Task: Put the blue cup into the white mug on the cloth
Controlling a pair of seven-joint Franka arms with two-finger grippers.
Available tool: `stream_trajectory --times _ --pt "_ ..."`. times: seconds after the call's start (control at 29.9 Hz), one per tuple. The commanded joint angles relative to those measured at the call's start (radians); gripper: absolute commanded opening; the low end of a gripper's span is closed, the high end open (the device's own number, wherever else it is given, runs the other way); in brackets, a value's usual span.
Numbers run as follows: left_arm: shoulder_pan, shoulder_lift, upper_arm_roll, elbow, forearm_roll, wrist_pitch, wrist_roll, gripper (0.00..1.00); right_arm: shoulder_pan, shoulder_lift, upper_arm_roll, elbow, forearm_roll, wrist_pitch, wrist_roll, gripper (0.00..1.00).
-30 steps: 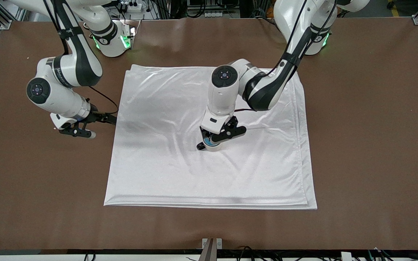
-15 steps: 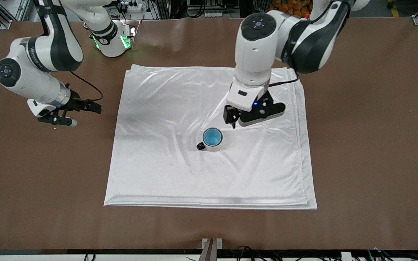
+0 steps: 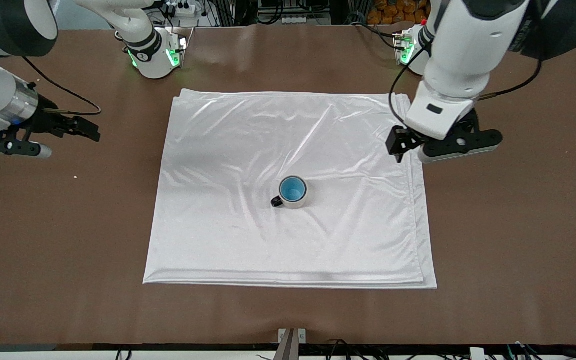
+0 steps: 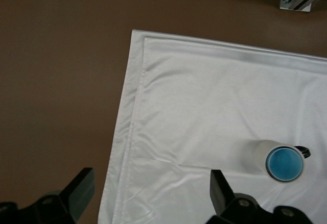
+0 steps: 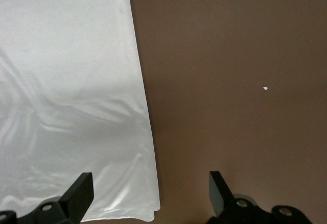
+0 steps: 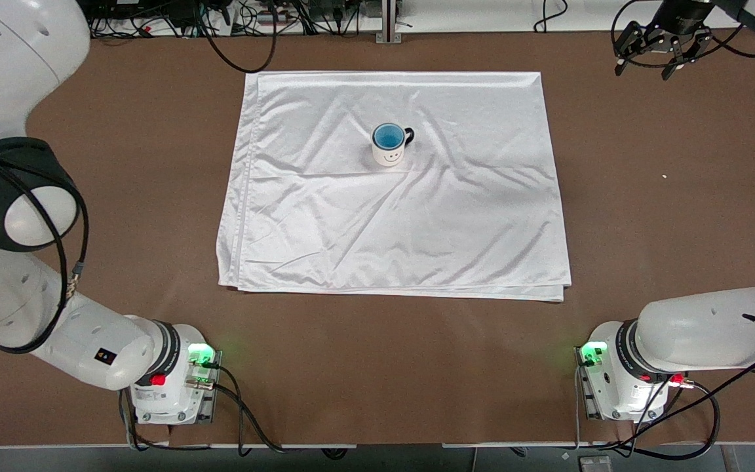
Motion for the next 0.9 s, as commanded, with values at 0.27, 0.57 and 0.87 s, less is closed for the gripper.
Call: stream_trajectory --times 0.27,0.57,0.87 --pt "0.192 -0.095 -0.009 -0.053 -0.101 -0.031 0.219 1.00 -0.019 0.009 0.016 0.168 -0.019 -0.075 -0.060 1.00" --pt "0.261 -0.138 -0.007 -0.121 -0.111 -0.005 0.304 1.00 -0.037 0.008 0.015 0.196 -0.021 -0.080 -0.077 1.00" --pt "0.300 -0.263 -0.009 -0.342 -0.118 0.186 0.325 1.00 -0.037 0.006 0.016 0.219 -0.010 -0.038 -0.065 1.00"
